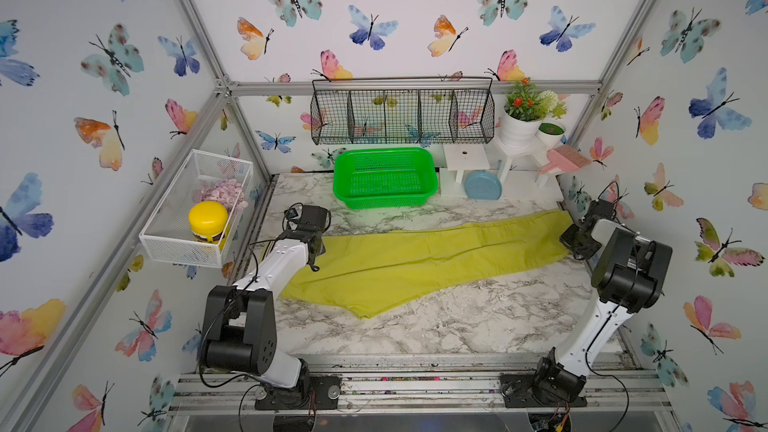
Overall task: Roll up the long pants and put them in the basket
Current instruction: Fold the long pant at the center of the board.
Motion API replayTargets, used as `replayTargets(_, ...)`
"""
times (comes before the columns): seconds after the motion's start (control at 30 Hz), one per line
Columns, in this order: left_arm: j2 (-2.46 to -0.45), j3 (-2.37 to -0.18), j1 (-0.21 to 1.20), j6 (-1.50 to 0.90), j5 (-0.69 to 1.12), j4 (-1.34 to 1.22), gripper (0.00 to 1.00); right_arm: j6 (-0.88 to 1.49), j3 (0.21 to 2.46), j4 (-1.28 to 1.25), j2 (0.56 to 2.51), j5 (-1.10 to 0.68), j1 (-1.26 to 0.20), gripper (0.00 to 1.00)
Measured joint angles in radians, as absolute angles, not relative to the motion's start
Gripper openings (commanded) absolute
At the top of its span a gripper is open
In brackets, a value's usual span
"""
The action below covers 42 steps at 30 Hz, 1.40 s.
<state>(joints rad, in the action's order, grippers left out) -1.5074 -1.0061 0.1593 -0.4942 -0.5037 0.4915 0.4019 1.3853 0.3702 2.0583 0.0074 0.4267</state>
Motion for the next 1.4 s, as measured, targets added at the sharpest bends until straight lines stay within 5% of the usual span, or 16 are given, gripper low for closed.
replayTargets(0.43, -1.512, -1.015, 0.231, -0.488, -0.429, 0.477, 0.58, 0.402, 1.444, 0.432, 1.833, -0.244, 0.357, 0.03)
replayTargets(0.7, -1.65, -1.227, 0.391, -0.469, -0.057, 0.407, 0.59, 0.427, 1.649, 0.47, 1.737, -0.381, 0.356, 0.03)
replayTargets(0.97, -2.012, -1.549, 0.569, -0.514, 0.301, 0.349, 0.58, 0.485, 1.74, 0.485, 1.731, -0.567, 0.356, 0.02)
replayTargets(1.4, -2.288, -1.829, 0.738, -0.556, 0.654, 0.378, 0.58, 0.578, 1.718, 0.408, 1.694, -0.745, 0.34, 0.02)
